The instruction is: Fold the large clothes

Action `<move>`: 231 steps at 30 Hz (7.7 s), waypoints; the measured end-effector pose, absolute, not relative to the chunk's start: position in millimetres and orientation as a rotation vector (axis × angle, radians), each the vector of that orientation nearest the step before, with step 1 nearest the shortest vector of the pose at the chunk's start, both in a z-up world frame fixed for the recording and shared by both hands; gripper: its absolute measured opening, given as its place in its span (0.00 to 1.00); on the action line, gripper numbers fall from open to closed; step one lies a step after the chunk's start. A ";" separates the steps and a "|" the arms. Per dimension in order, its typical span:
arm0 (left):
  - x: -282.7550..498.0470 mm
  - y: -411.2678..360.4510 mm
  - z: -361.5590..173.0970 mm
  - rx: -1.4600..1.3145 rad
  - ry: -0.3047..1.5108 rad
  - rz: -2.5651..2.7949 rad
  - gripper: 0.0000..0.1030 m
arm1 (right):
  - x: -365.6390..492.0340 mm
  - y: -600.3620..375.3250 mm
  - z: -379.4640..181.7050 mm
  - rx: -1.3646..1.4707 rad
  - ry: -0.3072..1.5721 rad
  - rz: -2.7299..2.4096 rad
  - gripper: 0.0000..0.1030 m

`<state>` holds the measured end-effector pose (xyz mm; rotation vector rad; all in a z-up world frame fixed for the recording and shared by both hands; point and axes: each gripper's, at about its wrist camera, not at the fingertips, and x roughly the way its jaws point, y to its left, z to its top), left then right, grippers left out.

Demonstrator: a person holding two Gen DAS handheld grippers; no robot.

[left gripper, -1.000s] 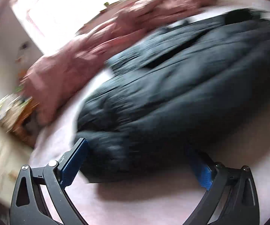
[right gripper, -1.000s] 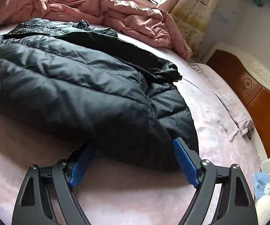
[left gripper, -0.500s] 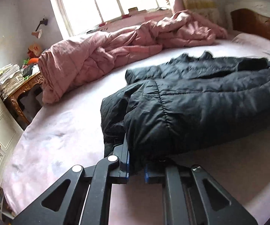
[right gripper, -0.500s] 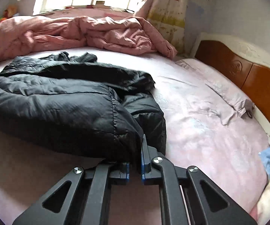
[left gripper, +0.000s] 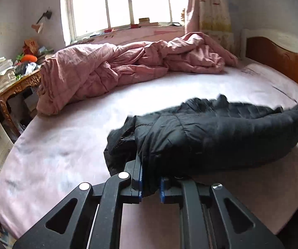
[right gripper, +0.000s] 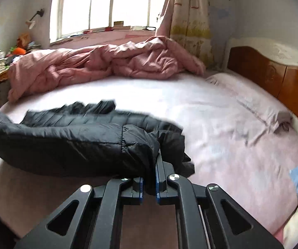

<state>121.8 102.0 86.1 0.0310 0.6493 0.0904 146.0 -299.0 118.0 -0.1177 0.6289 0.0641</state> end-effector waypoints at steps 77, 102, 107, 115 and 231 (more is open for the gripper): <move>238.8 76.0 23.5 -0.006 0.275 0.167 1.00 | 304.3 -218.3 34.2 0.007 0.481 0.129 0.85; 222.0 40.7 28.4 0.079 0.189 0.137 1.00 | 283.3 -177.4 56.6 0.009 0.604 0.328 0.10; 230.4 61.7 25.9 -0.019 0.250 0.197 1.00 | 300.0 -147.3 60.5 0.036 0.756 0.416 0.06; 235.2 72.6 19.7 -0.074 0.290 0.186 1.00 | 347.0 -104.6 31.2 0.045 0.988 0.293 0.05; 264.8 76.1 4.8 -0.160 0.552 -0.011 0.66 | 207.1 -187.4 129.4 0.223 0.346 0.240 0.27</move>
